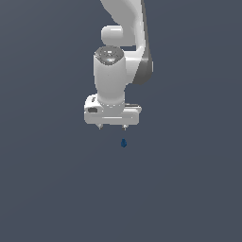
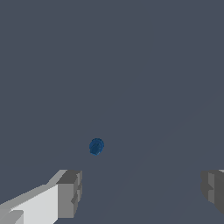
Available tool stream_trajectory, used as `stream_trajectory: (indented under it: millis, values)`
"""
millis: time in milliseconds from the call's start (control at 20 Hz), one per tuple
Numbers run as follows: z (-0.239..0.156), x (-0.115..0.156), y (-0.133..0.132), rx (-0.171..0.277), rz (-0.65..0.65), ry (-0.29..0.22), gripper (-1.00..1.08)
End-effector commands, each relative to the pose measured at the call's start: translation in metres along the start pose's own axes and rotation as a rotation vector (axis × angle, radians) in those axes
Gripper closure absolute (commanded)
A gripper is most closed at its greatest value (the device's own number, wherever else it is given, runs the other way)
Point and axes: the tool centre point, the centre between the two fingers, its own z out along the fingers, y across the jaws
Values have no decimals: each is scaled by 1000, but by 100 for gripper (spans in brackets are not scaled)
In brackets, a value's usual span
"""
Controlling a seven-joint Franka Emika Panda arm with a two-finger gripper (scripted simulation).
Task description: Pick up the object and move it to a goal position.
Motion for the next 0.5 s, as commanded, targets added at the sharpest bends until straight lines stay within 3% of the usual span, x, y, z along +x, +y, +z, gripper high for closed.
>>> stream_trajectory:
  millis: [0,450]
  values:
    - [0,0,0,0,0,0,-92]
    - [-8,6,-20,34,-18,8,-92]
